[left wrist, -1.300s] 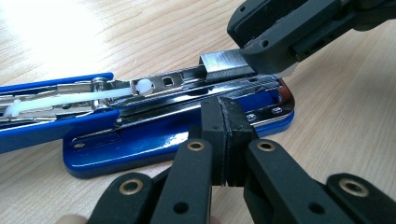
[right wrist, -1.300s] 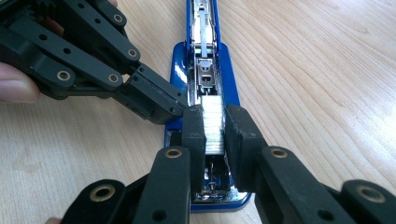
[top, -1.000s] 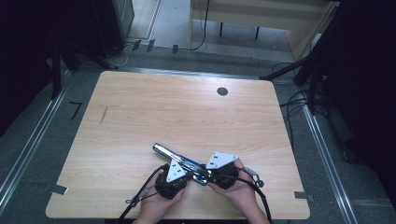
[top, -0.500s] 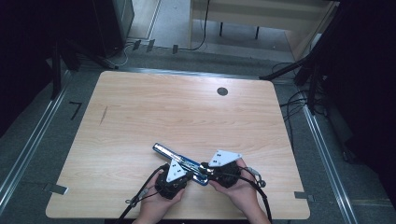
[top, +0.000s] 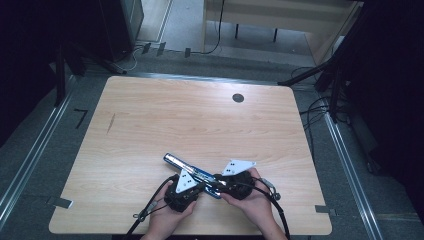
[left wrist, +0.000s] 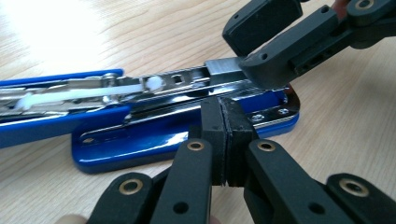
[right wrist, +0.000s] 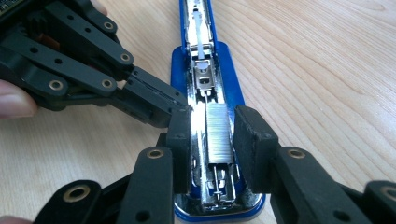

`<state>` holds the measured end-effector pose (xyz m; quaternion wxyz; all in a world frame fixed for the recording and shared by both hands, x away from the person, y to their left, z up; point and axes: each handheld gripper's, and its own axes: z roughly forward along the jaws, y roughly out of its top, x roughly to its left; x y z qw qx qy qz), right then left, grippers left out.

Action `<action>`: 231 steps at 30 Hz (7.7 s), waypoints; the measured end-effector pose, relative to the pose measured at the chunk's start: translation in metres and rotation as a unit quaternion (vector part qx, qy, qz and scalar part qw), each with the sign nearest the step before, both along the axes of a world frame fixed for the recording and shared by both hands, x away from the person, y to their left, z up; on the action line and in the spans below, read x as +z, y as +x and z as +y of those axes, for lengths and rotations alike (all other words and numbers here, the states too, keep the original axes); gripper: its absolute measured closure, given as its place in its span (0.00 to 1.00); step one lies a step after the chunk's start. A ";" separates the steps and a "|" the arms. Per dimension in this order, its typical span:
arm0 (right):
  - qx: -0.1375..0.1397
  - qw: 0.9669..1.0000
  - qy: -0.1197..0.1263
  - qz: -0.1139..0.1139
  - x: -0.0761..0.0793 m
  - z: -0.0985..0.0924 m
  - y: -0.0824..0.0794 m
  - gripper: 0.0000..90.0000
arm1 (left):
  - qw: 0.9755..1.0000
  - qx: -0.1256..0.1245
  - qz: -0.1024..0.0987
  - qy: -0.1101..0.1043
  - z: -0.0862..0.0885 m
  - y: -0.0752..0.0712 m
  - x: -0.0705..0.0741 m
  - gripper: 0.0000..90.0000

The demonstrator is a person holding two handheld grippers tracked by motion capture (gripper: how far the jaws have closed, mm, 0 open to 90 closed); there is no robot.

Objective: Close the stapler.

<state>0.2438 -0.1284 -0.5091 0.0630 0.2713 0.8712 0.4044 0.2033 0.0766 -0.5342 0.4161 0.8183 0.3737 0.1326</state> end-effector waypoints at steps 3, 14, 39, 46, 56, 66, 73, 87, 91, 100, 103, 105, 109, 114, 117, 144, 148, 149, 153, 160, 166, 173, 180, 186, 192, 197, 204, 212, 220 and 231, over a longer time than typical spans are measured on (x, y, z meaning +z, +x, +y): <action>-0.002 1.000 0.004 0.005 -0.001 0.000 0.003 0.77 | 1.000 0.004 -0.007 0.008 0.000 -0.001 0.000 1.00; -0.002 1.000 0.003 0.020 -0.005 0.003 0.006 0.79 | 1.000 0.017 0.009 -0.007 0.015 0.006 0.001 1.00; -0.006 1.000 0.020 0.009 -0.001 0.000 0.005 0.86 | 1.000 0.010 0.017 -0.020 0.017 0.009 0.000 1.00; -0.014 0.999 0.037 0.026 -0.006 -0.003 0.008 0.88 | 1.000 0.009 0.017 -0.019 0.017 0.009 0.000 1.00; -0.016 0.999 0.037 0.006 -0.002 -0.003 0.004 0.89 | 0.999 0.009 0.020 -0.023 0.017 0.010 0.000 1.00; -0.009 0.999 0.051 0.002 0.011 -0.005 0.001 0.89 | 0.999 0.008 0.020 -0.025 0.017 0.011 0.000 1.00; -0.002 0.999 0.047 0.008 0.015 -0.004 0.001 0.89 | 1.000 0.006 0.018 -0.022 0.016 0.010 0.000 1.00; 0.003 1.000 0.026 0.014 0.006 -0.003 0.004 0.89 | 1.000 0.003 0.018 -0.021 0.015 0.011 0.000 1.00; 0.007 1.000 0.021 0.012 0.005 -0.002 0.004 0.89 | 1.000 0.003 0.017 -0.022 0.015 0.011 0.000 1.00; 0.018 1.000 0.012 0.008 0.004 -0.001 0.005 0.89 | 1.000 0.003 0.018 -0.021 0.015 0.011 0.000 1.00; 0.020 1.000 0.010 0.005 0.004 0.001 0.006 0.89 | 1.000 0.003 0.018 -0.021 0.014 0.010 0.000 1.00; 0.023 1.000 0.007 0.002 0.004 0.002 0.006 0.89 | 1.000 0.003 0.018 -0.021 0.015 0.010 0.000 1.00; 0.022 1.000 0.005 0.002 0.004 0.002 0.005 0.89 | 1.000 0.003 0.017 -0.021 0.015 0.010 0.000 1.00; 0.025 1.000 0.003 -0.002 0.004 0.002 0.006 0.89 | 1.000 0.003 0.017 -0.021 0.015 0.010 0.000 1.00; 0.028 1.000 -0.001 -0.008 0.004 0.003 0.005 0.89 | 1.000 0.003 0.017 -0.021 0.015 0.010 0.000 1.00; 0.000 0.999 0.037 -0.018 0.005 0.004 0.006 1.00 | 0.999 0.005 0.023 -0.027 0.017 0.011 0.000 1.00; -0.004 0.999 0.040 -0.017 0.002 0.009 0.007 1.00 | 0.999 0.013 0.033 -0.036 0.022 0.012 0.000 1.00; -0.001 0.999 0.037 -0.018 0.001 0.011 0.007 1.00 | 0.999 0.017 0.033 -0.033 0.023 0.011 0.001 1.00; 0.003 0.999 0.026 -0.020 -0.002 0.016 0.006 1.00 | 0.999 0.029 0.031 -0.032 0.028 0.011 0.002 1.00; 0.007 1.000 0.022 -0.017 -0.001 0.013 0.007 1.00 | 0.998 0.053 0.027 -0.026 0.047 0.014 0.005 1.00; 0.011 1.000 0.017 -0.016 0.000 0.011 0.006 1.00 | 0.996 0.082 0.031 -0.031 0.068 0.019 0.006 1.00; 0.007 1.000 0.015 -0.014 0.002 0.009 0.007 1.00 | 0.994 0.099 0.042 -0.037 0.081 0.025 0.003 1.00; -0.017 0.999 0.043 -0.021 0.010 0.008 0.008 1.00 | 0.993 0.104 0.047 -0.033 0.080 0.025 0.001 1.00; -0.020 0.999 0.044 -0.023 0.010 0.008 0.008 1.00 | 0.992 0.108 0.048 -0.033 0.079 0.027 0.001 1.00; -0.013 0.999 0.046 -0.022 0.011 0.014 0.009 1.00 | 0.992 0.110 0.051 -0.028 0.076 0.029 0.001 1.00; -0.013 0.999 0.043 -0.021 0.012 0.019 0.012 1.00 | 0.992 0.108 0.053 -0.028 0.076 0.032 0.000 1.00; -0.005 0.999 0.036 -0.014 0.015 0.038 0.022 1.00 | 0.992 0.111 0.057 -0.034 0.075 0.034 0.000 1.00; 0.015 1.000 0.023 -0.007 0.013 0.066 0.033 1.00 | 0.991 0.115 0.064 -0.037 0.077 0.036 0.000 1.00; 0.020 1.000 0.008 -0.002 0.006 0.084 0.041 1.00 | 0.991 0.117 0.062 -0.031 0.074 0.037 0.001 1.00; 0.022 1.000 0.002 -0.008 0.009 0.089 0.045 1.00 | 0.990 0.123 0.062 -0.030 0.071 0.039 0.001 1.00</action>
